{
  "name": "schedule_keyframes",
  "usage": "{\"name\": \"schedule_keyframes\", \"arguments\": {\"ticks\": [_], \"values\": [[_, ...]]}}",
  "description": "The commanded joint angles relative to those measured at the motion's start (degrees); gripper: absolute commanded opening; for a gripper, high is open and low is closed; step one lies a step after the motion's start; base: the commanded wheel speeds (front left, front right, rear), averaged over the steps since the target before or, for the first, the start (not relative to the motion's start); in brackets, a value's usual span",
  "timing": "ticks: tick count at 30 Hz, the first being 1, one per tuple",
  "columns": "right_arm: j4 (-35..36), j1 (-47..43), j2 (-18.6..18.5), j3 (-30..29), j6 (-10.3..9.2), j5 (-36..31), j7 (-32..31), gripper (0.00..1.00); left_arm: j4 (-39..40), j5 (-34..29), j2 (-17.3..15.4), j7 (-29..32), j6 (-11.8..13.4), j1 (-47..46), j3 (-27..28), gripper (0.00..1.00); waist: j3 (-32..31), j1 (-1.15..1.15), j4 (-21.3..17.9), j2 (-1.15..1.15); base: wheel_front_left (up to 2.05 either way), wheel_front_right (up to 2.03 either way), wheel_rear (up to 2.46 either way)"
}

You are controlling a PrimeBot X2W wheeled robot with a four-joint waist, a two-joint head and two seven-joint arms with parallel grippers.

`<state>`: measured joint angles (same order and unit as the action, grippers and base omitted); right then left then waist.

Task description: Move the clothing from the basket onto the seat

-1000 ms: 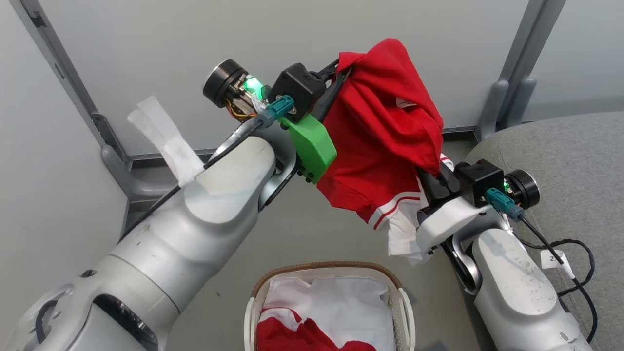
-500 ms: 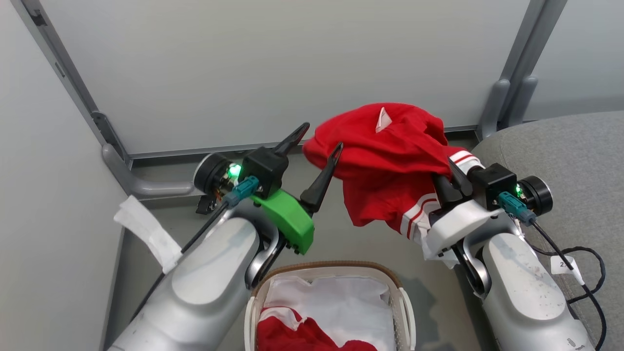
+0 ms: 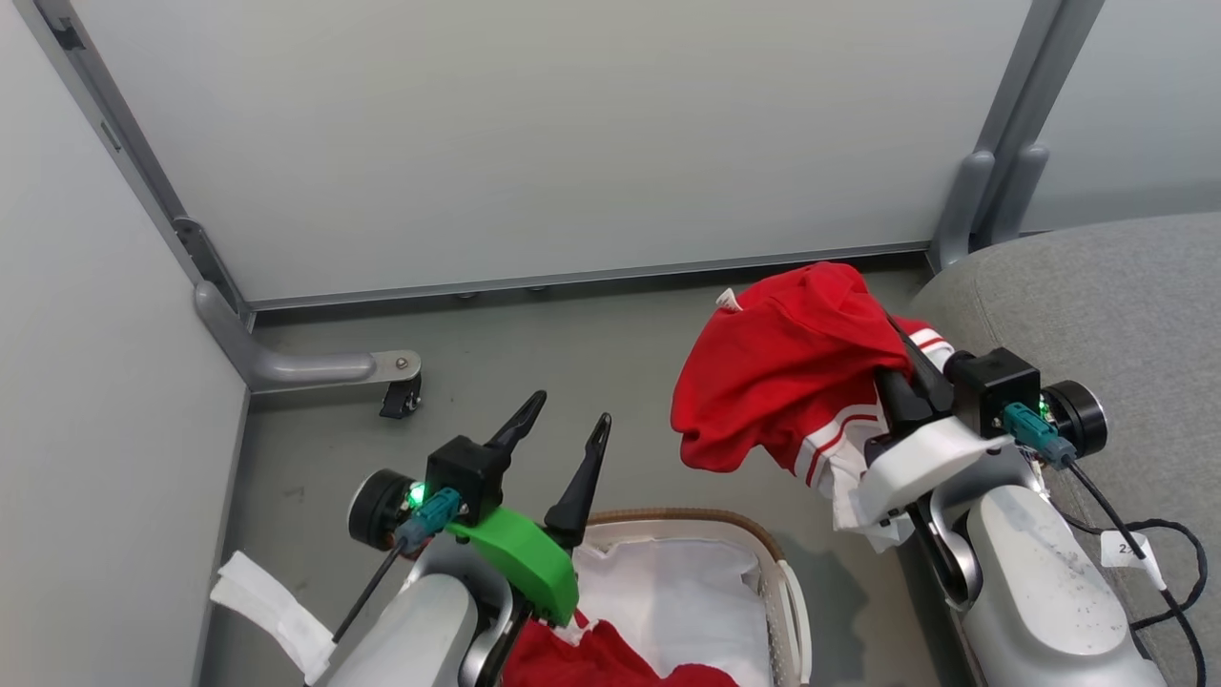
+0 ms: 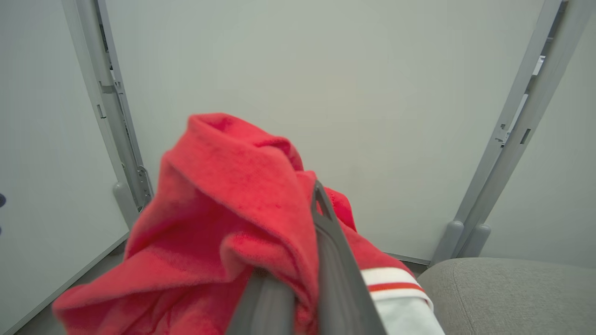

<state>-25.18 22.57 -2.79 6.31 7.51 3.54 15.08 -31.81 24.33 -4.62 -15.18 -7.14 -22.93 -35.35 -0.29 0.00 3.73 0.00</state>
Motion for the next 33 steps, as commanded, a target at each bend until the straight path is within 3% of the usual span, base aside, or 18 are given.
{"name": "schedule_keyframes", "arguments": {"ticks": [1, 17, 33], "values": [[0.5, -1.0, -0.2, -0.3, -0.04, 0.0, 0.1, 0.00, 0.3, -0.5, 0.2, 0.1, -0.4, 1.4, 0.7, 1.00, 0.1, 0.00, -0.2, 0.00, 0.00, 0.00, 0.00], [1.2, -2.4, -0.2, -3.3, -0.04, -0.6, 0.1, 0.00, 5.0, -2.5, 1.0, 0.0, -0.4, 7.1, 3.3, 1.00, 0.3, 0.00, -3.8, 0.00, 0.00, 0.00, 0.00], [2.1, -3.3, -0.2, -8.8, -0.05, -4.0, 0.1, 0.00, 7.5, -4.5, 1.5, 0.0, -0.4, 9.2, 3.5, 1.00, 1.9, 0.00, -20.5, 0.00, 0.00, 0.00, 0.00]]}}
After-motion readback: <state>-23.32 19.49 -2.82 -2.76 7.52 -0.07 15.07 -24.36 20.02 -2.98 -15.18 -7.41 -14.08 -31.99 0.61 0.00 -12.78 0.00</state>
